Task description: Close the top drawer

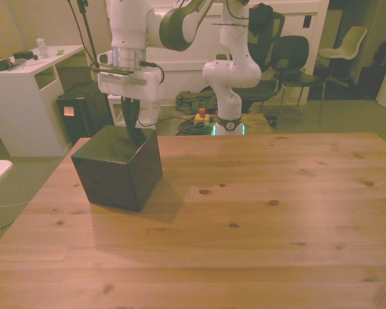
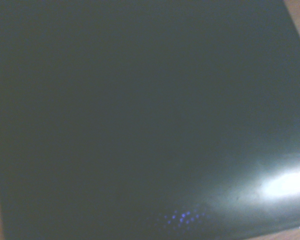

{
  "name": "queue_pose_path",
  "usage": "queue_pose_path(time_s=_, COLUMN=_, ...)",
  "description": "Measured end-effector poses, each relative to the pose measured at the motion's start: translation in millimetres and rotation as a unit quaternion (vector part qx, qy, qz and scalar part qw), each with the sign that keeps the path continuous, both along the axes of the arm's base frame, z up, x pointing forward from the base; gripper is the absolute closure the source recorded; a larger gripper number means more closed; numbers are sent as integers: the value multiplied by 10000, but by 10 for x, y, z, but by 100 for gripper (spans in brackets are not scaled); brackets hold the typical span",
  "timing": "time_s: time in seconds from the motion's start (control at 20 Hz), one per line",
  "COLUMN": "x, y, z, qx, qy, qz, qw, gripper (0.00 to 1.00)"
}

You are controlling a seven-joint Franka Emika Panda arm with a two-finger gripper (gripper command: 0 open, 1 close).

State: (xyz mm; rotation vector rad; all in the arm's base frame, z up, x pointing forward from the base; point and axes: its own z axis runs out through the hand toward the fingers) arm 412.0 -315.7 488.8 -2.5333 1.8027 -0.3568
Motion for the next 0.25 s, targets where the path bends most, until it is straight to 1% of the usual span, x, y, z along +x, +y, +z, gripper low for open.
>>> queue_pose_path(time_s=0.25, x=-117, y=419, z=15, qx=99, qy=57, qz=206, qw=9997, gripper=100)
